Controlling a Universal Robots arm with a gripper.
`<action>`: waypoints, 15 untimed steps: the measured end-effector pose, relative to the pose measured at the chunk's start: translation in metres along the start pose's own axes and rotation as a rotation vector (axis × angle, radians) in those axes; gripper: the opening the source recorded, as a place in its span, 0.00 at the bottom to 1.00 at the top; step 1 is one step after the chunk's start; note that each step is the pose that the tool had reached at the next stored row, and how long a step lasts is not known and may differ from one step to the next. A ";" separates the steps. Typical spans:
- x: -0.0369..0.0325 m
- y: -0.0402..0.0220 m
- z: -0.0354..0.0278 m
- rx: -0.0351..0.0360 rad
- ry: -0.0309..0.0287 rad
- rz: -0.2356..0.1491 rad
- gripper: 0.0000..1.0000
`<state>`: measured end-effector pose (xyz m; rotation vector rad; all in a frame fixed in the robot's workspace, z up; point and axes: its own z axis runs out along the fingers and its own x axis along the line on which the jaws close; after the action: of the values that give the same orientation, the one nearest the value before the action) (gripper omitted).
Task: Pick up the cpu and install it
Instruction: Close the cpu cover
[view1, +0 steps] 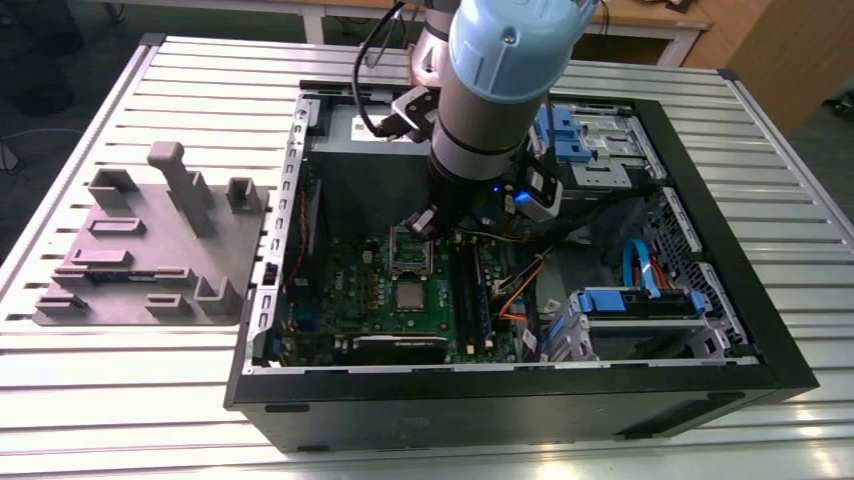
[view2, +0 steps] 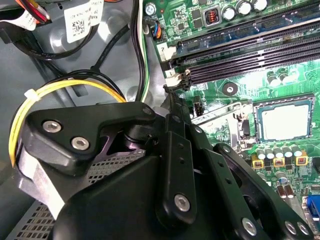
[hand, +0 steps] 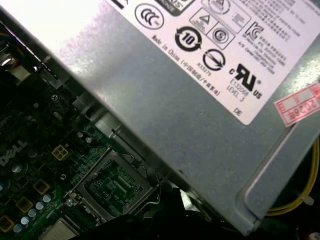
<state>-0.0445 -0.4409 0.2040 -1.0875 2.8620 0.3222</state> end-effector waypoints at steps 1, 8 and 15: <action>0.0001 0.0001 0.0000 -0.0001 0.0001 0.000 0.10; 0.0000 0.0007 -0.0025 0.0121 0.0116 -0.002 0.10; -0.0003 0.0013 -0.0053 0.0287 0.0268 -0.003 0.10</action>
<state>-0.0451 -0.4409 0.2094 -1.0997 2.8785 0.2675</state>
